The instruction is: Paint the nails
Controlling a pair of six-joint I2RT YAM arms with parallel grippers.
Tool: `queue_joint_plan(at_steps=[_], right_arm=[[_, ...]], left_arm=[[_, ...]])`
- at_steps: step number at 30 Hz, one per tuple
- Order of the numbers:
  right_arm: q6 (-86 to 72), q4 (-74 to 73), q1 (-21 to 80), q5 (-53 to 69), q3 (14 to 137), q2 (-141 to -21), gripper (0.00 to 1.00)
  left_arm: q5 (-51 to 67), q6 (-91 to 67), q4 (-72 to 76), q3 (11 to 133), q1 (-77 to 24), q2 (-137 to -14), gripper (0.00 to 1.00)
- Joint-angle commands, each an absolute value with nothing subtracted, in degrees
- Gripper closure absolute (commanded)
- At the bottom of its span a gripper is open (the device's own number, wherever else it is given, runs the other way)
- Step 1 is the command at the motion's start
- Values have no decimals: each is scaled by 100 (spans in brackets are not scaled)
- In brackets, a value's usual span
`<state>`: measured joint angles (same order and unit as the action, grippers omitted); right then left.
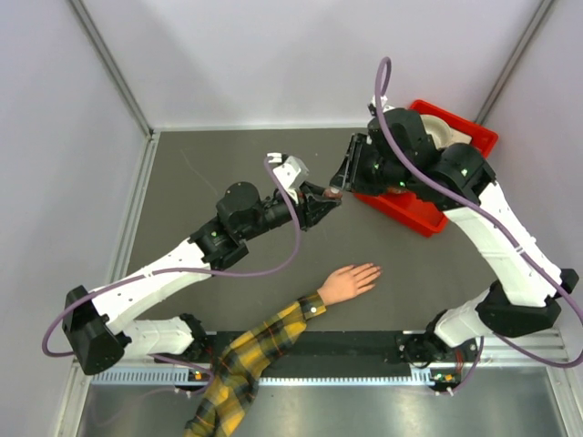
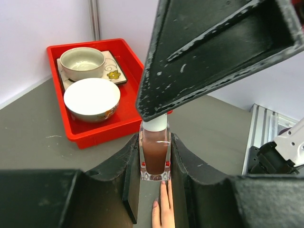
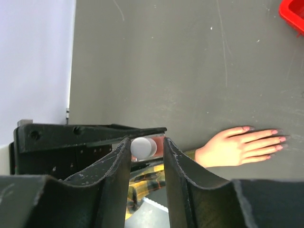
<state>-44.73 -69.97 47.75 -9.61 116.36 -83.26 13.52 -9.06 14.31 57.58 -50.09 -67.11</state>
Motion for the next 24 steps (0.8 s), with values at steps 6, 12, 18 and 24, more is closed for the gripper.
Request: queue_joint_plan(at_steps=[6,12,18,24], right_arm=[[-4254,-7049,4975,-1213,11953,-8525,78],[-4026,-6970,5019,-968,11830,-8455,100],[-2078,-5140,5019,319,10183,-7140,100],[-1115,-2858,4282,3646,8316,-5555,100]], left_arm=[[1239,-703,1424,5810,-5054,-6609,100],[1327,-1019,1450,5880,-5045,-6601,100],[2643,-1695,1721,6064,-4861,-6355,100],[4305,-3232,2811,6117,-4667,-6258,100]])
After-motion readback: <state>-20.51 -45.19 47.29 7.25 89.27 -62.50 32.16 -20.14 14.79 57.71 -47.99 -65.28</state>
